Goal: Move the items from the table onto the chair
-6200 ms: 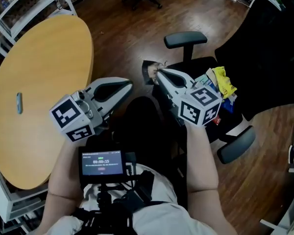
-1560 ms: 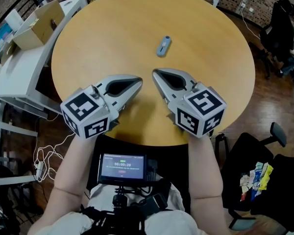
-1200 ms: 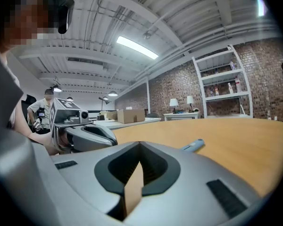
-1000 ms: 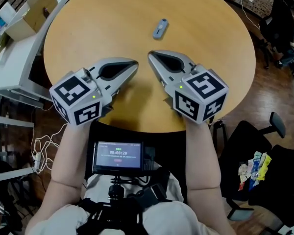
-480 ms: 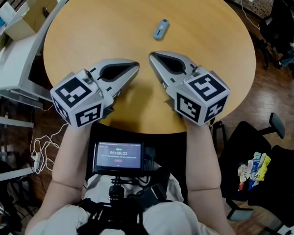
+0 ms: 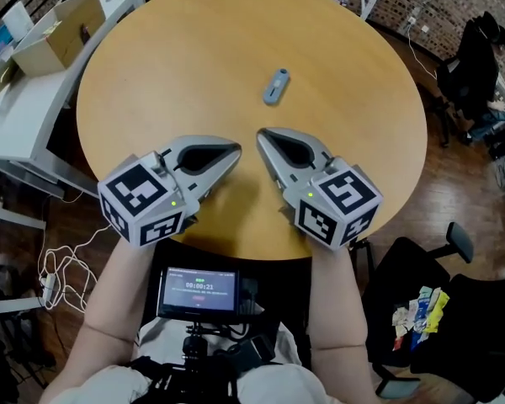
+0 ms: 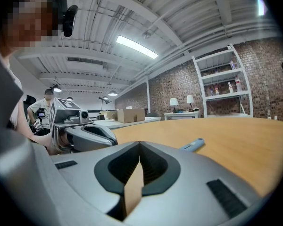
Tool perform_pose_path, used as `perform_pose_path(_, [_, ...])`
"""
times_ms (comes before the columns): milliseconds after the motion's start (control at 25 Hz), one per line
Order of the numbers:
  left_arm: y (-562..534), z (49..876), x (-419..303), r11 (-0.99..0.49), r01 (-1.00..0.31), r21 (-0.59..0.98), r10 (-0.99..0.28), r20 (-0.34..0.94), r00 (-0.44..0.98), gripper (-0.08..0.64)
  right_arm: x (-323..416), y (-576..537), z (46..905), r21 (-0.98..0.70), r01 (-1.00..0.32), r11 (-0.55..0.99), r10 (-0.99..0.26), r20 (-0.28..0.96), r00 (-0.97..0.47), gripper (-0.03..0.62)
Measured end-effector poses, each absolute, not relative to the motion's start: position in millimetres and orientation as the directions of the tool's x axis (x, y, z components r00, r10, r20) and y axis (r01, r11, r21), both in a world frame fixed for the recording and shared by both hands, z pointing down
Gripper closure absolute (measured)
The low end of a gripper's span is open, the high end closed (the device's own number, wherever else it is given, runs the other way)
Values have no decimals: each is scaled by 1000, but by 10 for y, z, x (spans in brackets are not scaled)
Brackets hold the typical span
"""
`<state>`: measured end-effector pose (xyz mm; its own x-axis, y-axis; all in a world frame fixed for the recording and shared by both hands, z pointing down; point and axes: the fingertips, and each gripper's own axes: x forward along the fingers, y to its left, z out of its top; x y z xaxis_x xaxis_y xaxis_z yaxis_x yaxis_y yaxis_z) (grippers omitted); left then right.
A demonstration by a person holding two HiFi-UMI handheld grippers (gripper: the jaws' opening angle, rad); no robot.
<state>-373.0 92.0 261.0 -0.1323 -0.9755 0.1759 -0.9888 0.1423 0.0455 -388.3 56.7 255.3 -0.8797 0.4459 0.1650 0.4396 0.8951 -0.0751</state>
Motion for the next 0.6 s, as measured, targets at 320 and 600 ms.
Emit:
perform_pose_path(320, [858,2619,-3676,137,-990,38,-976,175,-128,552,-3888,535,2653,-86,446,891,453,238,-859,533])
perform_pose_path(600, [889,2643,-3717,139,-990,39,-974,188,-129,552,-4551,-19,2692,-47,244,969,242,411,-879,344])
